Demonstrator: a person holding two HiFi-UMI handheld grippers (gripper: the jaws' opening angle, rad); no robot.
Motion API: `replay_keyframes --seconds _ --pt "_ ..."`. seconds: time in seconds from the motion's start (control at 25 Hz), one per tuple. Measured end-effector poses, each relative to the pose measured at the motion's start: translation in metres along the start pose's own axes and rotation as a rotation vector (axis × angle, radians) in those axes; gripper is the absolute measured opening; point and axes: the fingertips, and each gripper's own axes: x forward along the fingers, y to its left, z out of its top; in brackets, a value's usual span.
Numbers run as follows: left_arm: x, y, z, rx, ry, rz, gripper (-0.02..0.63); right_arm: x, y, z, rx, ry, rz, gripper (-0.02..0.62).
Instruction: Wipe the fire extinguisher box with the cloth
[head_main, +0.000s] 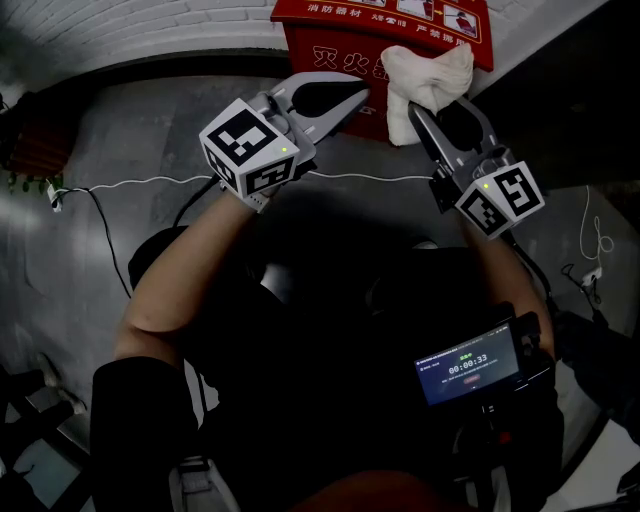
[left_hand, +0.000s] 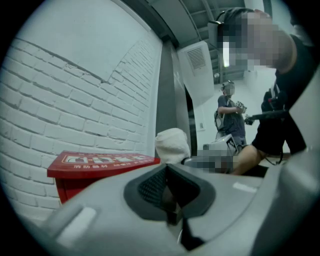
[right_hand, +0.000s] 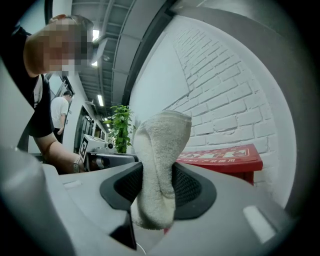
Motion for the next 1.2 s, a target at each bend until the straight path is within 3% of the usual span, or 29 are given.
replay_keyframes --seconds 0.4,1.2 --pt "0.001 0.001 0.001 0.0 0.001 0.001 0.003 0.003 0.017 0.005 -0.085 -0.02 0.048 0.164" --pt "0.004 0.002 0.003 -0.007 0.008 0.005 0.003 0.004 0.016 0.007 -0.09 -0.018 0.051 0.164"
